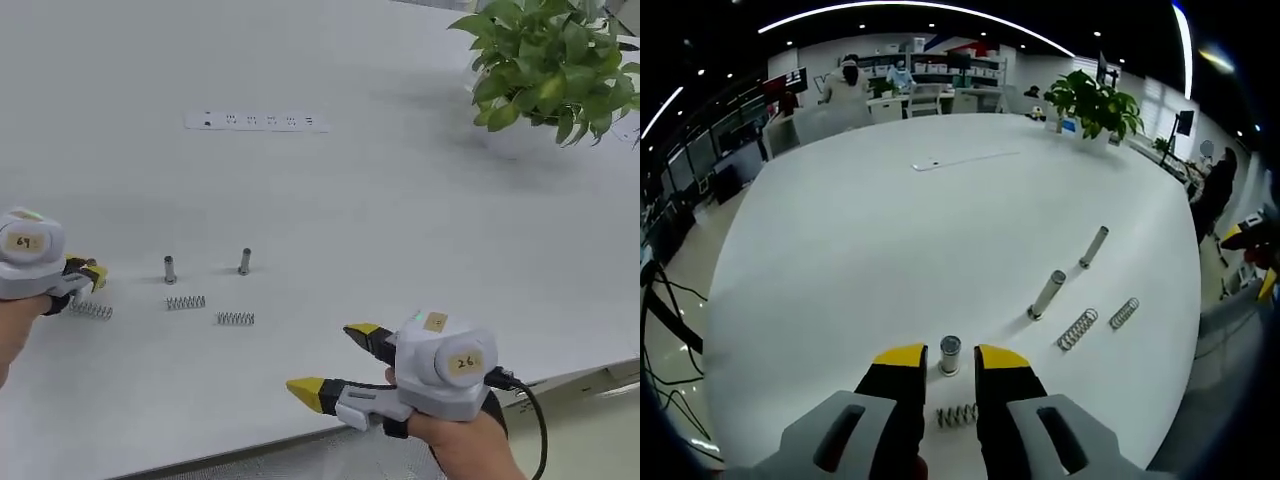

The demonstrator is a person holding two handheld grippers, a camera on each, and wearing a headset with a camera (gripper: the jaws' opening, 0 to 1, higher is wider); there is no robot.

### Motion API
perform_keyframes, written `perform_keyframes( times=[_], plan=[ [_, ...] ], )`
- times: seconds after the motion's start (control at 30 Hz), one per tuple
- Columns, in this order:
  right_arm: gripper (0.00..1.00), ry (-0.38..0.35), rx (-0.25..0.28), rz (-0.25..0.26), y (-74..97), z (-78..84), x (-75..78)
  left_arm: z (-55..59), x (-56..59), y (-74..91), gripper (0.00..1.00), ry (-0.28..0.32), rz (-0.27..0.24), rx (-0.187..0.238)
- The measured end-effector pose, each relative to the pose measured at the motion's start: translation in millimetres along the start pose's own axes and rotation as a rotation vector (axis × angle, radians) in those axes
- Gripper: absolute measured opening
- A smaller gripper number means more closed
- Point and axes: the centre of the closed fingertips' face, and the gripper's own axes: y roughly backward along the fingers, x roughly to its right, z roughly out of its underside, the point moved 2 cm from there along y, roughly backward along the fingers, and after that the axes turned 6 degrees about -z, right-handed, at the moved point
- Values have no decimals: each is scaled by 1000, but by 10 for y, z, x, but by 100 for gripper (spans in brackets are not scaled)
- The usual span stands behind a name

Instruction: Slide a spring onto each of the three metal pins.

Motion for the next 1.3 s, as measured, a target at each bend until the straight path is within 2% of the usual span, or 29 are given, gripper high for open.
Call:
perform_keyframes(
  times=[0.3,0.63,0.8,1.03,1.2,1.3],
  plan=[
    [62,-2,5,-1,-2,1,8,88,-2,161,19,-20,13,-2],
    [62,9,-2,-15,-33,-16,-13,146,-40,369,23,-20,20,20],
    [61,11,-2,-20,-51,-19,-22,252,-16,422,24,-48,25,0],
    [61,16,2,-22,-57,-22,-40,382,31,493,26,-50,35,-16],
    [61,1,20,-18,-46,-10,-39,393,34,517,27,-53,39,-14],
    [61,3,10,-24,-57,29,-45,391,19,521,27,-55,40,-11]
  ],
)
